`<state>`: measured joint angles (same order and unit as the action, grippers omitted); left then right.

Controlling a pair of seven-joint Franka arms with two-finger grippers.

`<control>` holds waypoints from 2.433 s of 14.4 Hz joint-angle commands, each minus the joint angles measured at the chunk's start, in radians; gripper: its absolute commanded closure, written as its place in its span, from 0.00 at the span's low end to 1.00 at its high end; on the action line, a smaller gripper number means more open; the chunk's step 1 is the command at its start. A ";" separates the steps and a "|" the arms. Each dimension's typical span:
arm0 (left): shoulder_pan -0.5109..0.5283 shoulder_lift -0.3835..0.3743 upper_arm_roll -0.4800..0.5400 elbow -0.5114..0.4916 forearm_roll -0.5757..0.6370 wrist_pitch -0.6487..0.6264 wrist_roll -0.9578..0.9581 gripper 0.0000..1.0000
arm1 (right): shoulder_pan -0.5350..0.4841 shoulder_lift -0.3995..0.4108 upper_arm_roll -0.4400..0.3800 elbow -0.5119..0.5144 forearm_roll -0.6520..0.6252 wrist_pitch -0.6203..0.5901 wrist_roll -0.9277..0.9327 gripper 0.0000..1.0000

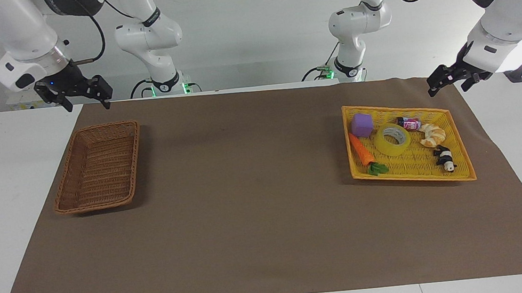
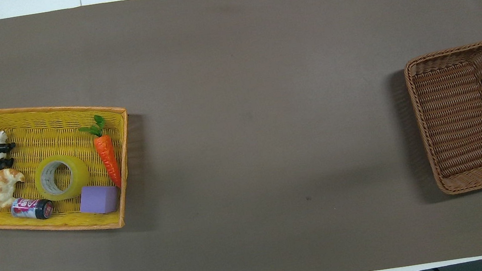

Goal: Move tape to another basket

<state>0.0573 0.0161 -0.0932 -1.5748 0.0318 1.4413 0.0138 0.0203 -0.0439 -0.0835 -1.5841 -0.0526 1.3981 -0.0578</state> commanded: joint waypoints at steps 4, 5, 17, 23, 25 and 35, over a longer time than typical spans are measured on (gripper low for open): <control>-0.020 -0.036 0.004 -0.059 0.008 0.011 -0.015 0.00 | -0.006 -0.025 0.005 -0.031 -0.003 0.018 -0.022 0.00; -0.020 -0.038 0.006 -0.074 0.007 0.074 -0.015 0.00 | -0.006 -0.025 0.005 -0.031 -0.003 0.018 -0.022 0.00; 0.026 -0.148 0.006 -0.753 0.003 0.766 0.023 0.00 | -0.006 -0.025 0.005 -0.031 -0.003 0.018 -0.022 0.00; 0.049 -0.075 0.006 -0.815 0.003 0.885 0.083 0.00 | -0.006 -0.025 0.005 -0.031 -0.003 0.018 -0.022 0.00; 0.050 -0.068 0.006 -0.853 0.003 0.952 0.084 0.00 | -0.006 -0.025 0.005 -0.031 -0.003 0.018 -0.022 0.00; 0.050 -0.010 0.006 -0.883 0.003 1.001 0.149 0.67 | -0.006 -0.025 0.005 -0.031 -0.003 0.018 -0.022 0.00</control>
<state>0.1000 -0.0012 -0.0854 -2.4386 0.0318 2.4180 0.1414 0.0203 -0.0439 -0.0835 -1.5842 -0.0526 1.3981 -0.0578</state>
